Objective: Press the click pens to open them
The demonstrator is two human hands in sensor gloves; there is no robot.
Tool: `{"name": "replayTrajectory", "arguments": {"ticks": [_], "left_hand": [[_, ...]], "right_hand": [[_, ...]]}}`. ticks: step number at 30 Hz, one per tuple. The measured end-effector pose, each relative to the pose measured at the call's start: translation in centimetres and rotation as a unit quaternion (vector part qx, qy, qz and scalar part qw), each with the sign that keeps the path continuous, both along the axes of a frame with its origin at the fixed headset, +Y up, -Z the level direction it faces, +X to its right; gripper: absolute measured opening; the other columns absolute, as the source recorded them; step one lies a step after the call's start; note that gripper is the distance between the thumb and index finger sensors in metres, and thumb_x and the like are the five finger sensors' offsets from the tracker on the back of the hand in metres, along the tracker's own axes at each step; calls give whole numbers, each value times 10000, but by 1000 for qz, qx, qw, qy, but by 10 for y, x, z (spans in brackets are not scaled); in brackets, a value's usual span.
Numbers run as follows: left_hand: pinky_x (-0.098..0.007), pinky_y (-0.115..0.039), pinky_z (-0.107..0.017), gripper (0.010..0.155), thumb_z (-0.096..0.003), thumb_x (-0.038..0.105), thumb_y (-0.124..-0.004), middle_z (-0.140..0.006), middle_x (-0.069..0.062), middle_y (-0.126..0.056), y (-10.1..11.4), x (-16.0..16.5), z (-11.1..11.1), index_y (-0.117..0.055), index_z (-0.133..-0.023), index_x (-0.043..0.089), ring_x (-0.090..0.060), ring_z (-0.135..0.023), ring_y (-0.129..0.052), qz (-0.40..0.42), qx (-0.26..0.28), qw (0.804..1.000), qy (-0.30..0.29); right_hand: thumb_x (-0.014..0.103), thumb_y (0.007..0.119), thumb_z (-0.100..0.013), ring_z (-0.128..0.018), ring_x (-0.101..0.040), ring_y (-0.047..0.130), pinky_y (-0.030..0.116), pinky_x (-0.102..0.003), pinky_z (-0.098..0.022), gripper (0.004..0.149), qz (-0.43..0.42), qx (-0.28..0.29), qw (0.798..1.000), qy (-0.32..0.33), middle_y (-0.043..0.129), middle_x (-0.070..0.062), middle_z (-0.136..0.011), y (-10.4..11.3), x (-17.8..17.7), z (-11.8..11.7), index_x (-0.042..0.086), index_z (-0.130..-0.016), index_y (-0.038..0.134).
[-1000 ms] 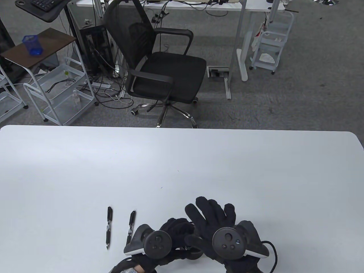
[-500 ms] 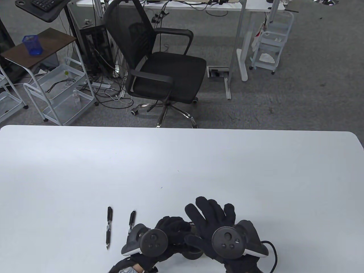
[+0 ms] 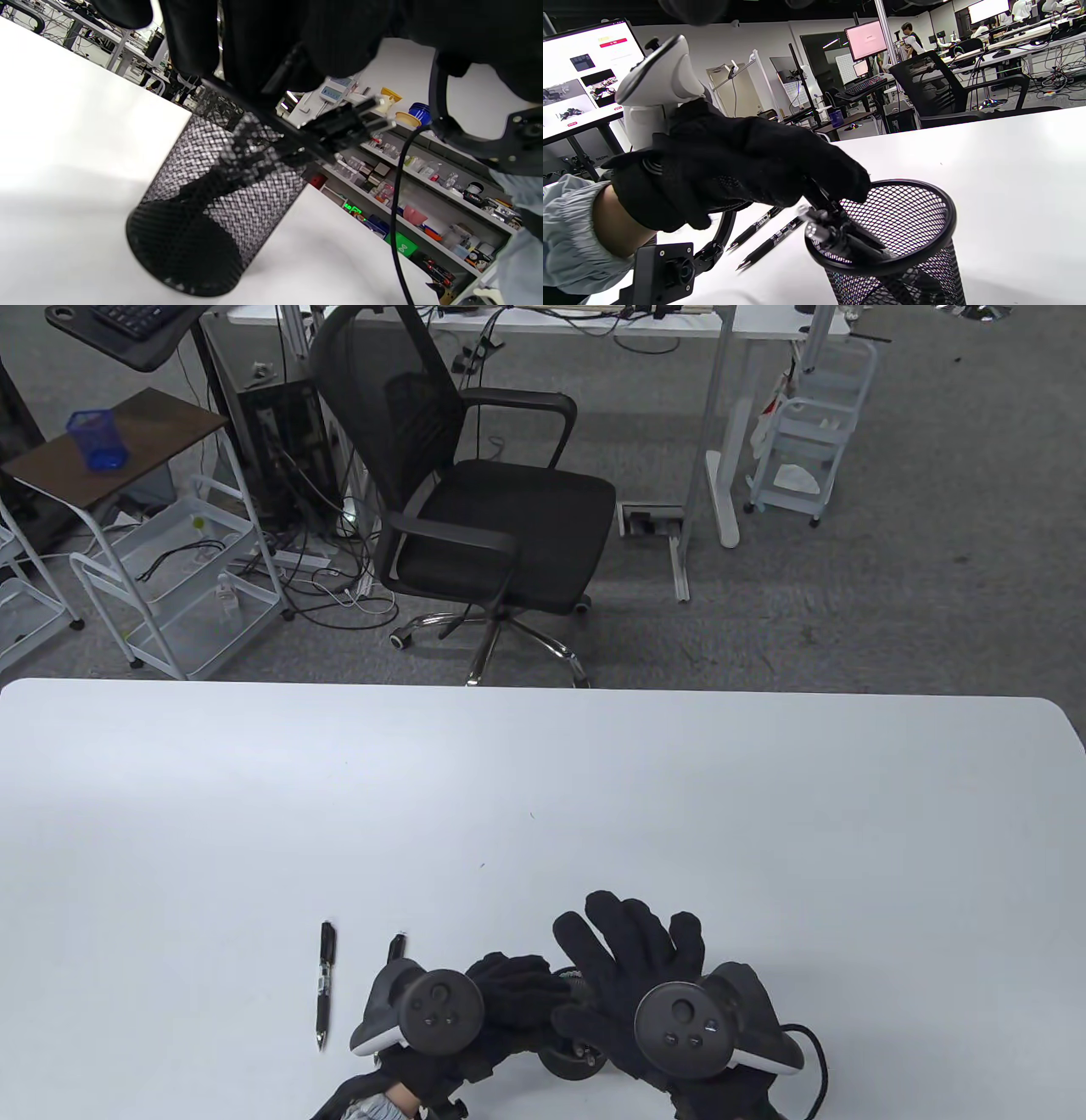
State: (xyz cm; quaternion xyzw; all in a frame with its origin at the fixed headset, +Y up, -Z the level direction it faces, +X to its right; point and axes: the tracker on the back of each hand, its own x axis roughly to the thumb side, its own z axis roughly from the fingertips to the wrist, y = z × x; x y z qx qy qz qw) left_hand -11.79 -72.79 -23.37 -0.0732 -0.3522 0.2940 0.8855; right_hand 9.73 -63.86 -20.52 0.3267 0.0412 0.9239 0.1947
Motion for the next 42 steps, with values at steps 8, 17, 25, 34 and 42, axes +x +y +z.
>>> {"name": "replayTrajectory", "arguments": {"ticks": [8, 17, 25, 34, 42], "left_hand": [[-607, -564, -835, 412, -641, 454, -768, -1039, -17, -933, 9, -13, -3, -836, -1027, 326, -304, -1085, -789, 54, -18, 998, 7], [-588, -577, -838, 432, -685, 406, -703, -1068, -12, -889, 19, -41, -9, -729, -1099, 284, -302, -1084, -783, 171, -53, 983, 41], [-631, -629, -804, 478, -718, 414, -623, -1111, 25, -832, 18, -81, -18, -572, -1174, 280, -318, -1094, -771, 365, -128, 920, 59], [-643, -735, -747, 540, -745, 422, -513, -1176, 74, -713, -11, -104, -29, -296, -1228, 312, -335, -1085, -800, 542, -246, 802, 58], [-635, -735, -761, 555, -756, 427, -436, -1206, 99, -618, -31, -117, -32, -157, -1223, 321, -293, -1107, -777, 637, -303, 706, 63]], "right_hand": [[500, 579, -660, -1072, -672, 299, 139, -862, -627, 756, -3, 1, 1000, -2, 198, -362, -1258, 0, 1, 0, 98, -1241, 310], [496, 577, -662, -1073, -671, 298, 140, -862, -627, 754, -8, 3, 1000, -8, 196, -361, -1258, 1, 4, 0, 96, -1241, 305], [496, 575, -663, -1072, -673, 299, 140, -863, -627, 753, -6, 1, 1000, -9, 199, -363, -1257, 1, 4, 0, 96, -1241, 305], [495, 574, -663, -1073, -671, 300, 141, -862, -627, 752, -3, -2, 1000, -8, 195, -361, -1258, 0, 3, -1, 99, -1241, 301], [495, 574, -663, -1072, -673, 301, 140, -863, -627, 751, -2, -3, 1000, -7, 198, -360, -1257, 0, 2, -1, 98, -1240, 304]]}}
